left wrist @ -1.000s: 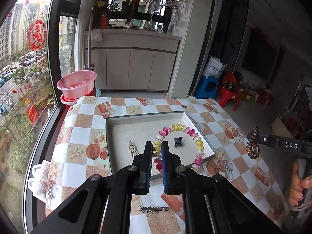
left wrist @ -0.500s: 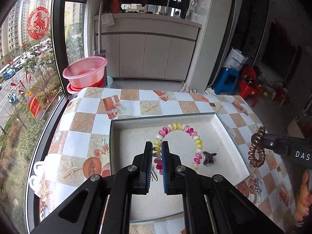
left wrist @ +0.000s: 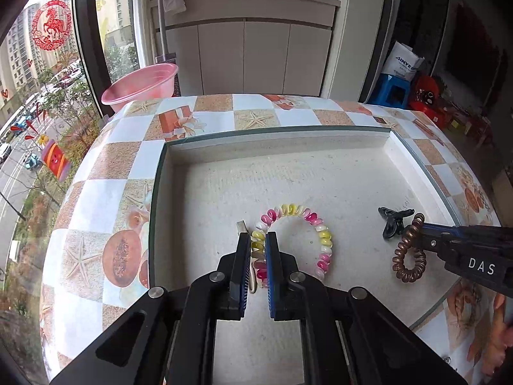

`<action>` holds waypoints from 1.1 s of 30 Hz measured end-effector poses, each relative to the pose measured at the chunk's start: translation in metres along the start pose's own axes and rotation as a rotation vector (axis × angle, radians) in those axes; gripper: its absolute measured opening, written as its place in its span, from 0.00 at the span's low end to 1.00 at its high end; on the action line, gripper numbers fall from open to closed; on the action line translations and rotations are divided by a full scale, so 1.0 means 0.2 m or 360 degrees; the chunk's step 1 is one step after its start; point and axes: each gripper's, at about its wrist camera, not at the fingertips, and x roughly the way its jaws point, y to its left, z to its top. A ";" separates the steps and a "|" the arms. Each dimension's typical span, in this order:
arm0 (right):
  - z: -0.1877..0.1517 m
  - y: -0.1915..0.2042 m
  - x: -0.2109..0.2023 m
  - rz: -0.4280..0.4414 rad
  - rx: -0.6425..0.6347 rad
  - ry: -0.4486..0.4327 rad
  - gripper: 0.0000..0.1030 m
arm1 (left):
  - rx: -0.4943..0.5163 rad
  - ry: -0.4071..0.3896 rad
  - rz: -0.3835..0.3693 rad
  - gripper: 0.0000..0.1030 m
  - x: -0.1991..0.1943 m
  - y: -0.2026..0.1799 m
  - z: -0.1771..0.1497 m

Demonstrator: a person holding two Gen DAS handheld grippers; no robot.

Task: Organize jewelry
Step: 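Carry the coil hair tie into the tray and open the right tool while the left tool carries the bracelet, then lower the beaded bracelet into the tray and open the left tool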

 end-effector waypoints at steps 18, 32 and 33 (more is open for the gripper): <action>0.04 0.01 0.03 -0.0111 -0.0045 -0.0139 0.66 | 0.0014 0.0014 0.0165 0.21 0.04 -0.02 -0.02; 0.02 0.00 -0.20 -0.0030 0.0028 -0.0278 0.69 | 0.0043 -0.0083 0.0131 0.22 -0.10 -0.04 0.01; 0.02 -0.01 -0.21 -0.0019 0.0041 -0.0282 0.70 | 0.0035 -0.0087 0.0120 0.22 -0.11 -0.04 0.01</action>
